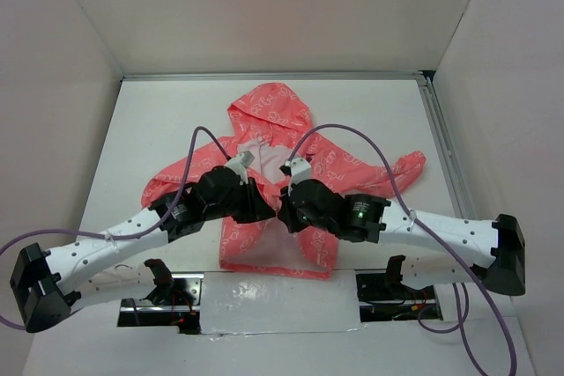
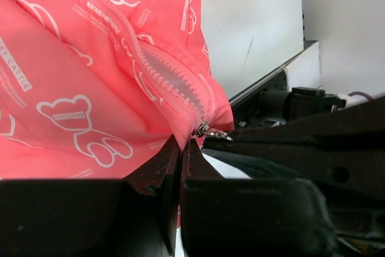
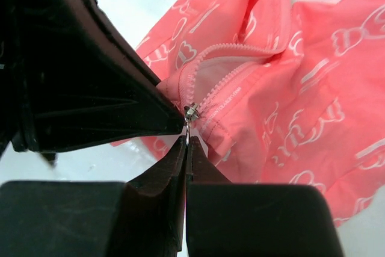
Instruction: Zip up the jacket
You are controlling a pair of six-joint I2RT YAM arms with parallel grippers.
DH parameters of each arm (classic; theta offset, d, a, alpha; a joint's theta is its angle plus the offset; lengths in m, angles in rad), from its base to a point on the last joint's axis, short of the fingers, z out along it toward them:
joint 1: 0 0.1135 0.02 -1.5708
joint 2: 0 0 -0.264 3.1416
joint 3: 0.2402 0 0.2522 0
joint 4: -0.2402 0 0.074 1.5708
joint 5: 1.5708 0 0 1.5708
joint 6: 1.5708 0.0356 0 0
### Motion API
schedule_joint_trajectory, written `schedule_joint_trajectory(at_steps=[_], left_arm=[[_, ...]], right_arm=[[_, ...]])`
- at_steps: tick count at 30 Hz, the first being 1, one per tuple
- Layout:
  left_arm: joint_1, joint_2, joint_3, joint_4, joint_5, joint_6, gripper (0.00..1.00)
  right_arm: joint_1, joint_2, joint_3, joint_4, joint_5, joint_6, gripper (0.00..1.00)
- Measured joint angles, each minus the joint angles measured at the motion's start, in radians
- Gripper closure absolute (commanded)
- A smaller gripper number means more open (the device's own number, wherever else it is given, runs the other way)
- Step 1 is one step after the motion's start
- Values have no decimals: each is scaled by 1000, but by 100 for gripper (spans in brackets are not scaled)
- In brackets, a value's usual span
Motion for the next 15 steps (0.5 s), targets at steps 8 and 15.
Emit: schedule_joint_trajectory(at_steps=[8, 15], left_arm=[[-9, 1, -59, 80, 32, 48, 100], [-43, 1, -79, 55, 29, 71, 100]], right_arm=[[-158, 0, 0, -23, -277, 53, 100], [-209, 52, 8, -50, -447, 34, 100]])
